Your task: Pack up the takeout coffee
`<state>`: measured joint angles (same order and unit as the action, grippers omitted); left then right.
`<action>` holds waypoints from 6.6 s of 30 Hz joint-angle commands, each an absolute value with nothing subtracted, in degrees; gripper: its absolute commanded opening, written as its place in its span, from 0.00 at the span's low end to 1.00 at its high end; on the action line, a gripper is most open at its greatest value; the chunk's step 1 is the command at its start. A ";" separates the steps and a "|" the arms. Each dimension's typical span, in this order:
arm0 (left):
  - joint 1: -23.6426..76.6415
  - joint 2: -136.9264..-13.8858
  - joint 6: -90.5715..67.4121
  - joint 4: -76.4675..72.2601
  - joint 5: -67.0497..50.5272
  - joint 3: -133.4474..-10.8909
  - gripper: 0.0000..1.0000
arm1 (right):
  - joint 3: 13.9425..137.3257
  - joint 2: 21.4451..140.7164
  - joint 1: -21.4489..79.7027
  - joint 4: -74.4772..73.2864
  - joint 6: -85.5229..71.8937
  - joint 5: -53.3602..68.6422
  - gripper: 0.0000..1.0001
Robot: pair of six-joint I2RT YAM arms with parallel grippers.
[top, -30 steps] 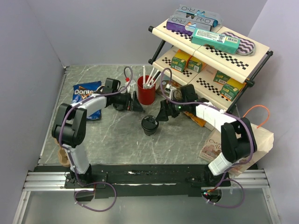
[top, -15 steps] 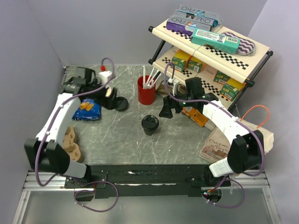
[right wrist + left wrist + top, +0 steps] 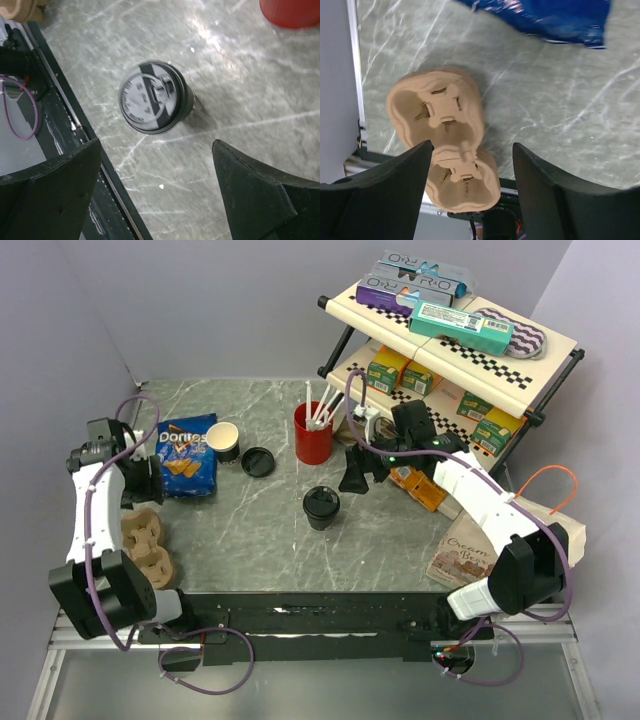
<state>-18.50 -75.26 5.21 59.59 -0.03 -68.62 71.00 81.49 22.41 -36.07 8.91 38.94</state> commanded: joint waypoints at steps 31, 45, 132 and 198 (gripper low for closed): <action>-25.06 -77.18 15.21 60.40 -35.59 -79.19 0.90 | 70.13 95.35 35.42 -34.81 46.06 31.29 1.00; -22.68 -71.81 16.70 63.19 -36.30 -77.25 0.91 | 73.21 102.21 36.65 -27.25 36.83 35.24 0.99; -29.71 -77.52 10.46 59.33 0.88 -57.04 0.48 | 82.00 99.84 45.97 -30.32 20.48 25.22 1.00; -33.31 -85.15 16.69 78.52 -8.68 -76.21 0.01 | 76.72 91.76 43.15 -32.25 21.45 26.19 1.00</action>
<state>-32.21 -83.40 13.26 69.54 0.43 -69.71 75.26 93.62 43.48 -31.14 21.69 25.23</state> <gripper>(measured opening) 0.381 0.997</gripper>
